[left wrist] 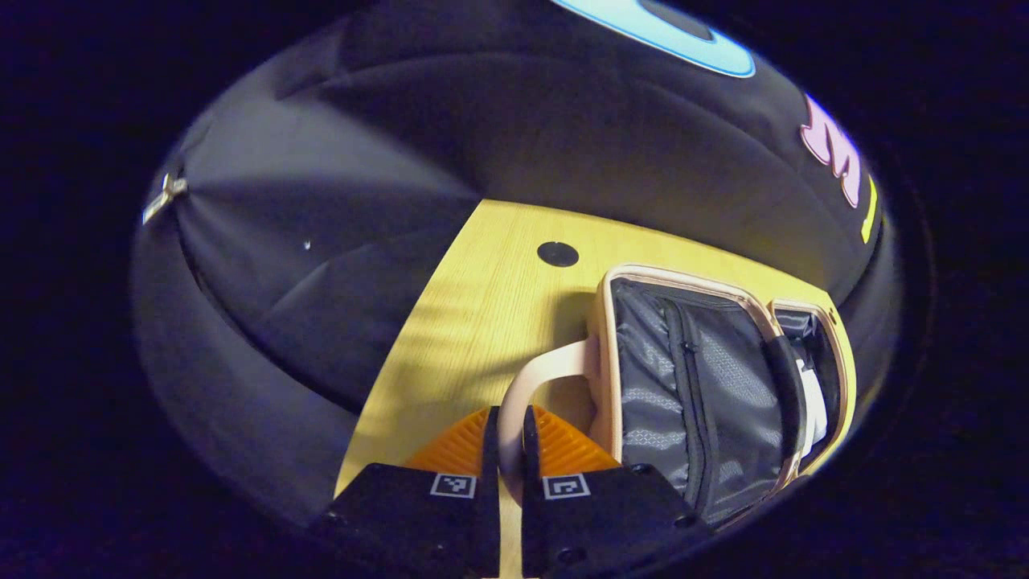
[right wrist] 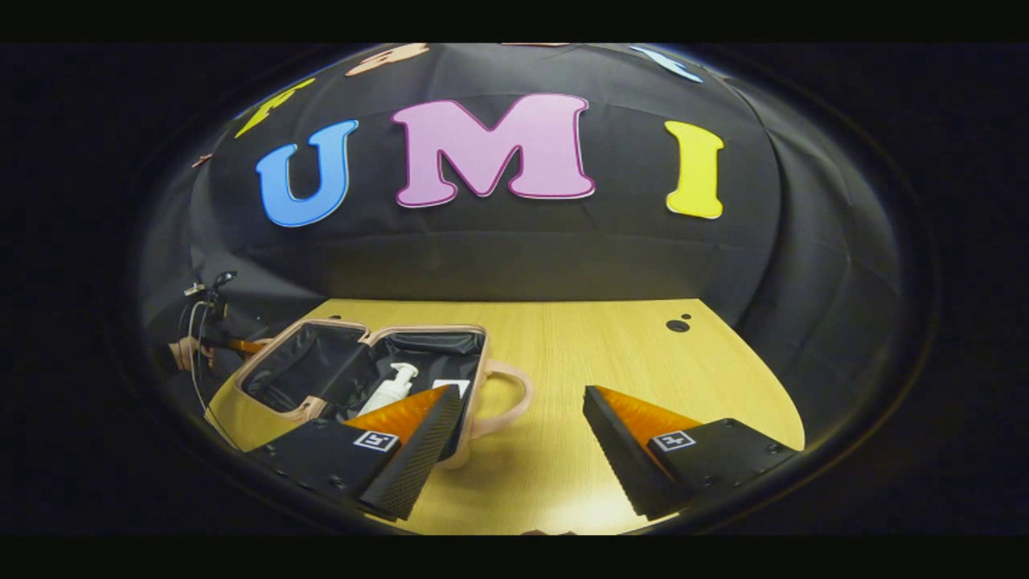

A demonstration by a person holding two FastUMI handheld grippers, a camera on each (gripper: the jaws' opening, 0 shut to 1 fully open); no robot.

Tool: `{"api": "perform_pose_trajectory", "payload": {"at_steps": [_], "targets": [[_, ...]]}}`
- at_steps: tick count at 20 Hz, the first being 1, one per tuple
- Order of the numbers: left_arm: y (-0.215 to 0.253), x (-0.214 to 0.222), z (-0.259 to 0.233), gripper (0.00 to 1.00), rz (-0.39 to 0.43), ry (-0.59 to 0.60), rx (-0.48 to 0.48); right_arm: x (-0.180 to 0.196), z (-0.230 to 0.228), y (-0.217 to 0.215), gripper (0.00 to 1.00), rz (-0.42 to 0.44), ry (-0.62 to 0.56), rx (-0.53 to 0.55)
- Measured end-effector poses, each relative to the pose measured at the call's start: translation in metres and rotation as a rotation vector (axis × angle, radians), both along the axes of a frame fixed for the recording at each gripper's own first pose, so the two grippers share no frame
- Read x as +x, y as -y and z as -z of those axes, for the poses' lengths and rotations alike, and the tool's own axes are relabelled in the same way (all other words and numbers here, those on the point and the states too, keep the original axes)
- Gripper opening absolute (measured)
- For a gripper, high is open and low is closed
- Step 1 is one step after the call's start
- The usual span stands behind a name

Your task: First open the suitcase, pack the skin care products into it, and then close the suitcase.

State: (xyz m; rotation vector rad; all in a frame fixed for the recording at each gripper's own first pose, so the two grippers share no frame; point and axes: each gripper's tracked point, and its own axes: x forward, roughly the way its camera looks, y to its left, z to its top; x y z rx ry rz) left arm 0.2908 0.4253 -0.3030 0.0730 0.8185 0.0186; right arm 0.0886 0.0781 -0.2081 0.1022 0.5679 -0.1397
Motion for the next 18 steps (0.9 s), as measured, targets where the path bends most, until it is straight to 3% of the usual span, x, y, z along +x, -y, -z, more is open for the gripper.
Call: {"api": "perform_pose_trajectory", "payload": {"at_steps": [3,6,8,10,14,16,18], "targets": [[0.029,0.000,-0.091,0.13,0.102,0.148,0.127,-0.002,-0.012,0.006,0.97,-0.005,0.014,0.016],[0.096,-0.020,-0.188,0.11,0.173,0.255,0.091,-0.009,-0.028,0.017,0.98,0.004,0.036,0.005],[0.156,-0.028,-0.223,0.11,0.221,0.303,0.051,-0.018,-0.043,0.028,0.97,0.015,0.055,-0.014],[0.219,-0.039,-0.237,0.14,0.239,0.346,0.045,-0.025,-0.057,0.036,0.98,0.009,0.080,-0.032],[0.350,-0.055,-0.245,0.11,0.210,0.440,-0.019,-0.041,-0.079,0.041,0.97,-0.022,0.093,0.010],[0.411,-0.061,-0.233,0.11,0.204,0.480,-0.056,-0.048,-0.088,0.052,0.98,-0.039,0.104,0.011],[0.470,-0.061,-0.199,0.11,0.249,0.457,-0.082,-0.054,-0.098,0.072,0.97,-0.039,0.116,-0.003]]}}
